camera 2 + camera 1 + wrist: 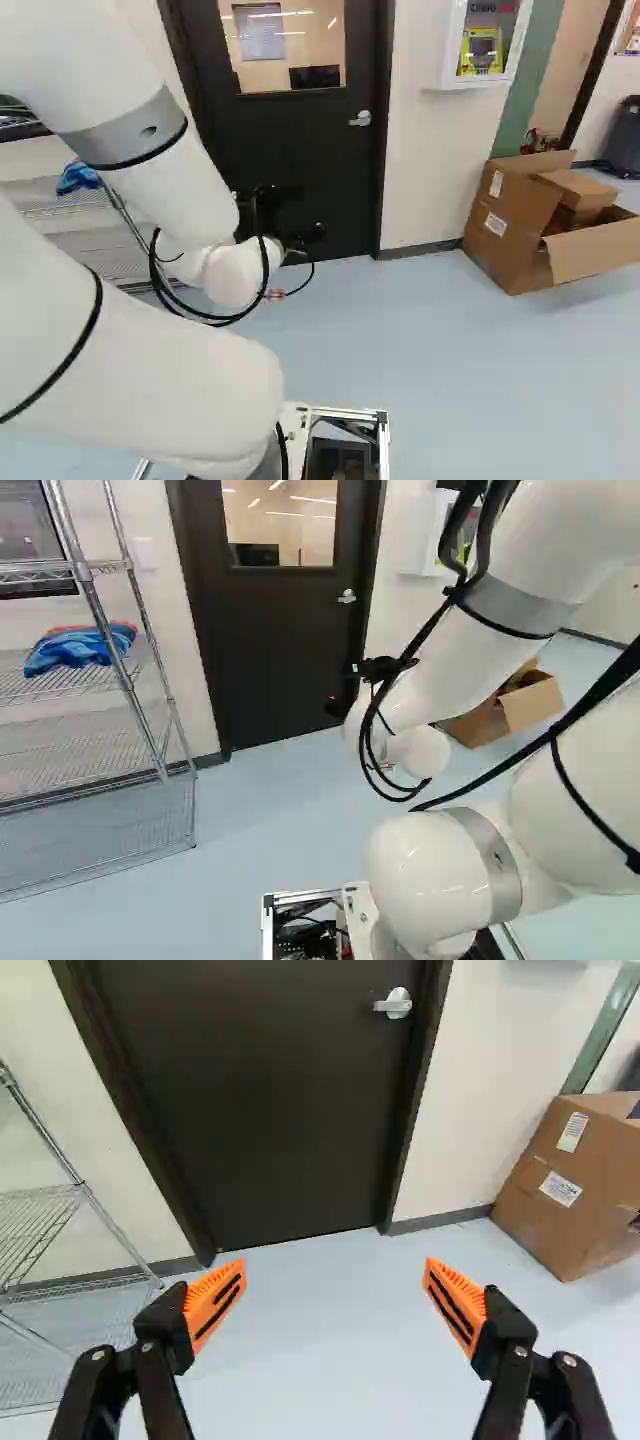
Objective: Open the door and move inside
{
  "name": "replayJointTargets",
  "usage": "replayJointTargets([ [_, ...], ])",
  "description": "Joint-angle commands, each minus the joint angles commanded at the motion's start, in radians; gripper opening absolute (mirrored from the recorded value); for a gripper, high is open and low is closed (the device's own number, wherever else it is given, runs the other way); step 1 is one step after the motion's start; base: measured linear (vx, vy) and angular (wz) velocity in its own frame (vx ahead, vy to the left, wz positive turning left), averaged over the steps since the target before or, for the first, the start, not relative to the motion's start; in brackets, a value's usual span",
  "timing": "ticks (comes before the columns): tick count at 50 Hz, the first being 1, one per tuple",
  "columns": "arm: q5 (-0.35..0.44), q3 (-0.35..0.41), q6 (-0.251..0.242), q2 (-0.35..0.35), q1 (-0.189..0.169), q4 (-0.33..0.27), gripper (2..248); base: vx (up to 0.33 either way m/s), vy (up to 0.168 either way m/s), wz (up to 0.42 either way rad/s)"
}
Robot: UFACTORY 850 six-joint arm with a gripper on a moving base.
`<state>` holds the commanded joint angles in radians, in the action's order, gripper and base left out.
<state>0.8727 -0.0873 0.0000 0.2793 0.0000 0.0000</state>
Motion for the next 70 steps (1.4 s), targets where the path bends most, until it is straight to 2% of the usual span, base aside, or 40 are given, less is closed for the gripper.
replayJointTargets([
  [70,0.0,0.0,0.0,0.0,0.0,0.0,247,0.09,-0.007,-0.004],
])
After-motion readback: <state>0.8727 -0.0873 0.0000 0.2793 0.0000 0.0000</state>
